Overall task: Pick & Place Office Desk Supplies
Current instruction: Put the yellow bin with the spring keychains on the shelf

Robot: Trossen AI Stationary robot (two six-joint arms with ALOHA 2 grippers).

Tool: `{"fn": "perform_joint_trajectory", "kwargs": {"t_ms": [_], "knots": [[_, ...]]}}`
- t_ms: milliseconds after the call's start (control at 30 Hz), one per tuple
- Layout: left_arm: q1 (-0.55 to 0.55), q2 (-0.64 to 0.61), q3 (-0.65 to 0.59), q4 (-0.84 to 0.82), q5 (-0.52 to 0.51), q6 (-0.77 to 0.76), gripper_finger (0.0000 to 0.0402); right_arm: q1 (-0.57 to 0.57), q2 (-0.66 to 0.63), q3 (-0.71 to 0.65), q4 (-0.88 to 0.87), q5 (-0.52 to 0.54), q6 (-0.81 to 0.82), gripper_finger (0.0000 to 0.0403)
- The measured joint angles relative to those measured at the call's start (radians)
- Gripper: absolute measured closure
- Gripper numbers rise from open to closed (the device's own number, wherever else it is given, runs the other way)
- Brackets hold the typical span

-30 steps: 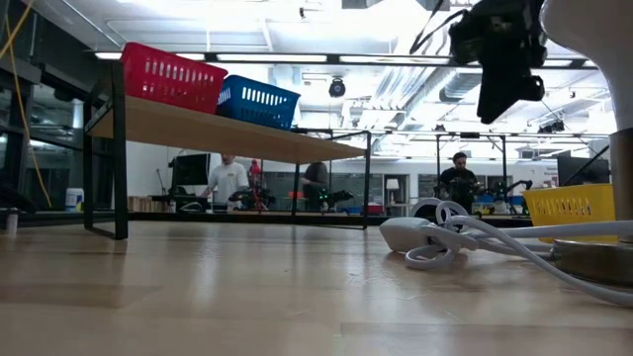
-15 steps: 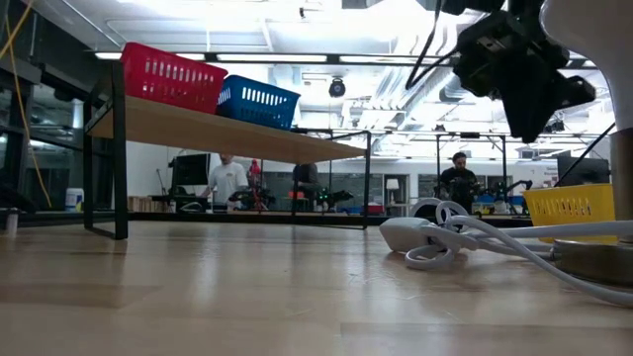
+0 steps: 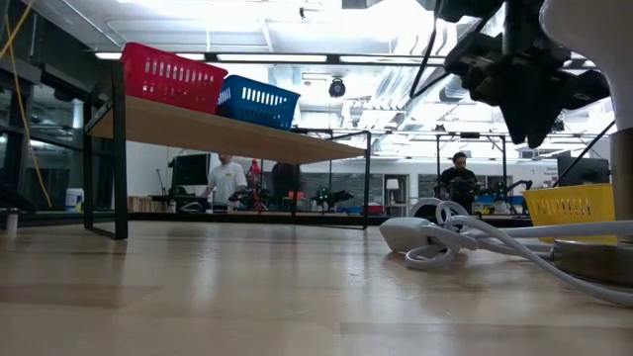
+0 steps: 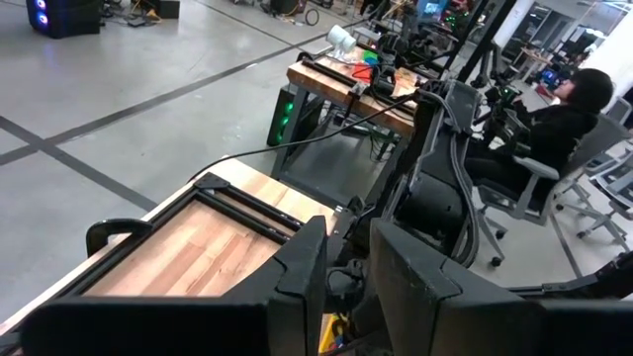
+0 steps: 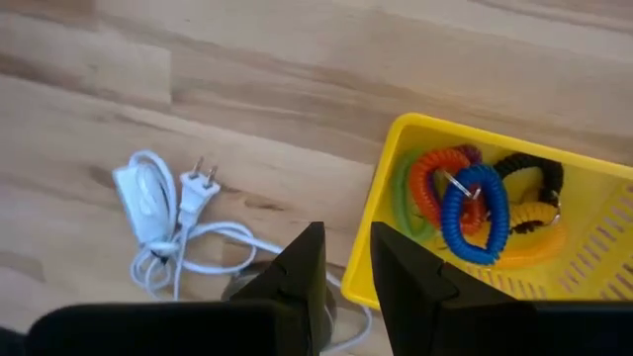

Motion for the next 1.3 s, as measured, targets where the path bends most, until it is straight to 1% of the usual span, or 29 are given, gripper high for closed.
{"fn": "perform_joint_trajectory", "kwargs": {"t_ms": [167,367,567,767,1067,1167,1300], "knots": [[0.0,0.0,0.0,0.0,0.0,0.0,0.0323,-0.004,0.069,0.0,0.021,0.009,0.046,0.0332],[0.0,0.0,0.0,0.0,0.0,0.0,0.0323,-0.005,0.138,0.0,0.076,-0.035,0.088,0.0332],[0.0,0.0,0.0,0.0,0.0,0.0,0.0323,0.024,0.155,0.0,0.069,-0.04,0.16,0.0332],[0.0,0.0,0.0,0.0,0.0,0.0,0.0323,0.057,0.155,0.0,0.018,-0.038,0.22,0.0332],[0.0,0.0,0.0,0.0,0.0,0.0,0.0323,0.087,0.155,0.0,0.011,-0.025,0.249,0.0332],[0.0,0.0,0.0,0.0,0.0,0.0,0.0323,0.091,0.171,0.0,0.013,-0.025,0.249,0.0332],[0.0,0.0,0.0,0.0,0.0,0.0,0.0323,0.104,0.197,0.0,0.016,0.001,0.25,0.0332]]}}
